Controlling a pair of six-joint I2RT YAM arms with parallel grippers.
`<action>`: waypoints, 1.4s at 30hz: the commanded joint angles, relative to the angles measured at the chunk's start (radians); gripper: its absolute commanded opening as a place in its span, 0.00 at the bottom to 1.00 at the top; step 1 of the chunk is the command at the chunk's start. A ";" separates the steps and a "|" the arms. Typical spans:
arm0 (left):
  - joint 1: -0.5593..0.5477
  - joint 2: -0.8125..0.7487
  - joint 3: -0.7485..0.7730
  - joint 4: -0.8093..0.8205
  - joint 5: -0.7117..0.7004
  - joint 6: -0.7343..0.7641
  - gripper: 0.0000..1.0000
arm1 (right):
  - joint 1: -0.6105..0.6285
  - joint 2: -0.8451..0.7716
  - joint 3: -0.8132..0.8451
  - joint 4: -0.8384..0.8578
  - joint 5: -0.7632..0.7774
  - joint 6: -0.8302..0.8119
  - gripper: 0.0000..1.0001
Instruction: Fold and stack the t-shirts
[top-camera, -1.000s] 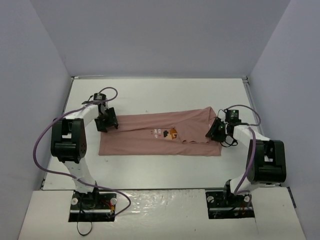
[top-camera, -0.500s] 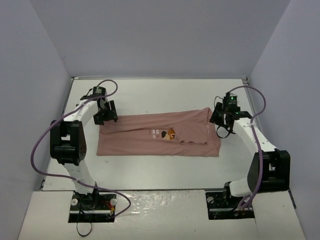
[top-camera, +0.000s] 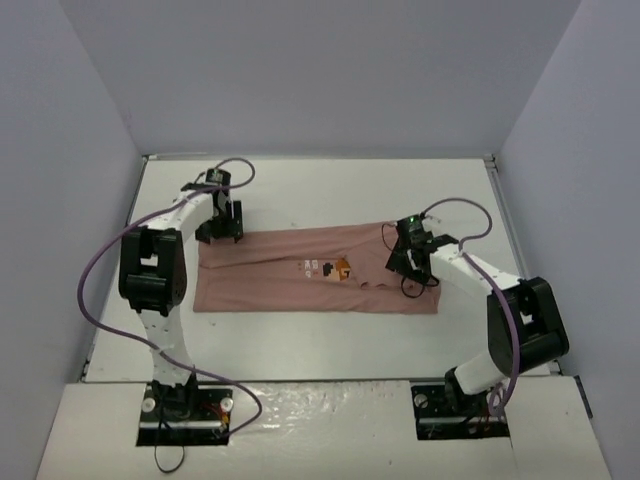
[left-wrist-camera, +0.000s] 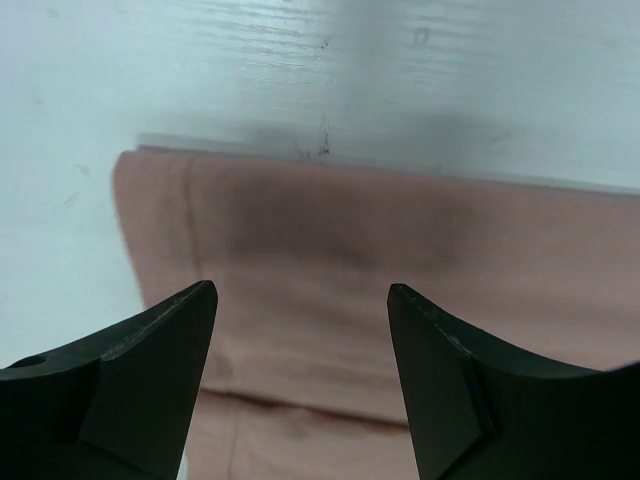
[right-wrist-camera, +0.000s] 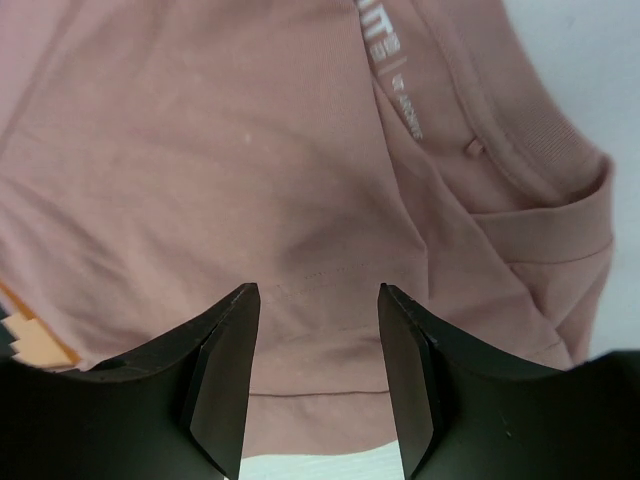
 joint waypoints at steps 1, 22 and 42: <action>-0.004 0.077 0.053 -0.064 -0.060 -0.008 0.66 | 0.024 0.074 -0.013 0.009 0.087 0.127 0.48; -0.064 -0.373 -0.574 -0.069 0.244 -0.352 0.66 | -0.056 1.012 1.293 0.014 -0.160 -0.455 0.46; -0.144 -0.334 -0.200 -0.157 0.062 -0.118 0.66 | 0.170 0.248 0.461 0.042 0.009 -0.257 0.47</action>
